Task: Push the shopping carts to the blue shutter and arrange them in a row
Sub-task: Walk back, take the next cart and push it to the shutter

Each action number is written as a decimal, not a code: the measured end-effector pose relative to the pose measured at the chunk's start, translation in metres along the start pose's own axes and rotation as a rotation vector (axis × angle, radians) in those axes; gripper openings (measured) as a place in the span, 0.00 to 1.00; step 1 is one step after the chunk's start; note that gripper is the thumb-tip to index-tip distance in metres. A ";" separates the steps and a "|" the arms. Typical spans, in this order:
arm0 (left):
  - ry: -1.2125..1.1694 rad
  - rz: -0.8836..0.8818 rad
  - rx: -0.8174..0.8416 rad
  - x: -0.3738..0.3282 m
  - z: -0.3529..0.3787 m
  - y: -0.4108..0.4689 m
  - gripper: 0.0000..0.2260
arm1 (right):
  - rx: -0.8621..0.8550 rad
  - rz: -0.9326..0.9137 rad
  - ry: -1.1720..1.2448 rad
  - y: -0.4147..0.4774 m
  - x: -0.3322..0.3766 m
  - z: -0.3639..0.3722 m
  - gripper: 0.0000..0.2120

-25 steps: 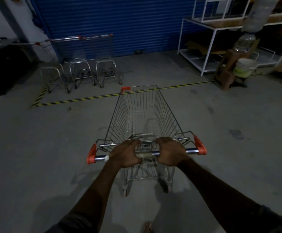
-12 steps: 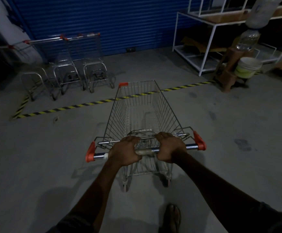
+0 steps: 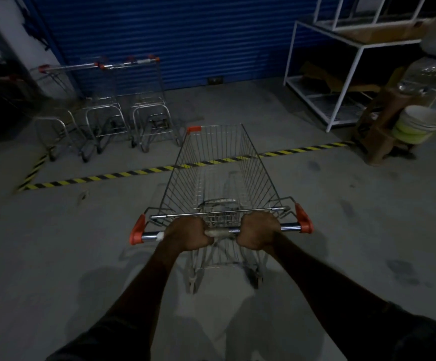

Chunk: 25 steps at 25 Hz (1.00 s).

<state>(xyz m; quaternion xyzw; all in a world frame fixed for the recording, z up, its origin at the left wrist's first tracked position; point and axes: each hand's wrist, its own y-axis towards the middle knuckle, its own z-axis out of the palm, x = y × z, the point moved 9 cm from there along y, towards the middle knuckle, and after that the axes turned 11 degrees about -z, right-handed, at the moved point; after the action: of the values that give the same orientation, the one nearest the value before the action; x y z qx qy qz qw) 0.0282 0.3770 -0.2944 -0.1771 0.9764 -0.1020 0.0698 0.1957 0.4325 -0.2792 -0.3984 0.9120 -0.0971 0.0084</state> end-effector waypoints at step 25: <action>0.239 0.165 -0.398 0.003 -0.128 0.529 0.16 | -0.320 0.068 -0.121 0.490 -0.230 -0.096 0.11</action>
<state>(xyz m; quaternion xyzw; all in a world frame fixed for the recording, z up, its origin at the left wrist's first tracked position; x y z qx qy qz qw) -0.1723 0.8831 -0.2892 -0.0937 0.9897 0.0783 -0.0743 -0.0108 0.9416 -0.2895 -0.3687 0.9266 0.0740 0.0031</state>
